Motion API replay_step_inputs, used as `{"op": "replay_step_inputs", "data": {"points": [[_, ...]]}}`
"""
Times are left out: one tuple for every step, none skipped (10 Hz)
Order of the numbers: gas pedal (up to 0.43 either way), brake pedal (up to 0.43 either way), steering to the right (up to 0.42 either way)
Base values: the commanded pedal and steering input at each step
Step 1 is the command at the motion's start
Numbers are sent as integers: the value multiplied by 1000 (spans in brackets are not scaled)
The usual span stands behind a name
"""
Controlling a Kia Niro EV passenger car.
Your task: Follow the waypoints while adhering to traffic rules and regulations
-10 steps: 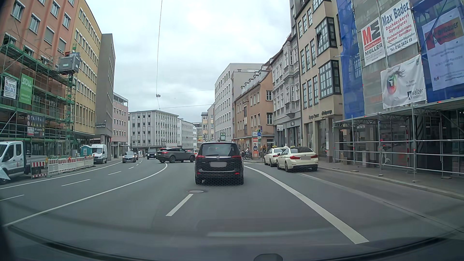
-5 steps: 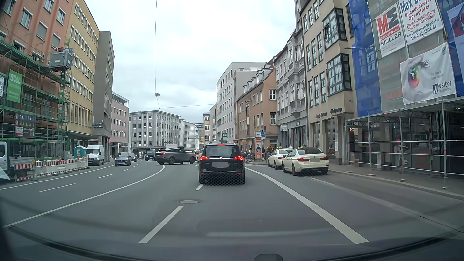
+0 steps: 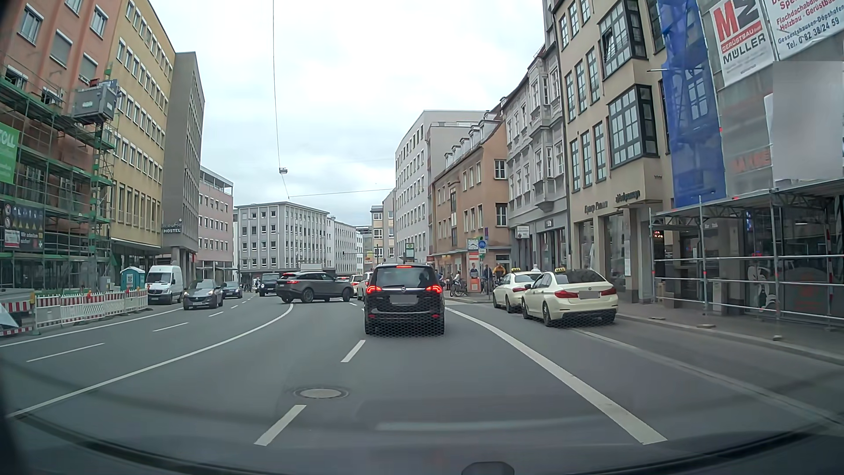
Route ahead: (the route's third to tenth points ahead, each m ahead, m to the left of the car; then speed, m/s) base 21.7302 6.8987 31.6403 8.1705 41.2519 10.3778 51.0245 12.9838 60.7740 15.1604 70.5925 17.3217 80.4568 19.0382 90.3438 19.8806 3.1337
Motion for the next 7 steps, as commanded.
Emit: {"op": "replay_step_inputs", "data": {"points": [[0, 18, -13], [0, 18, -13], [0, 30, -13], [0, 37, -13], [0, 37, -13], [0, 43, -13], [0, 55, -13]]}}
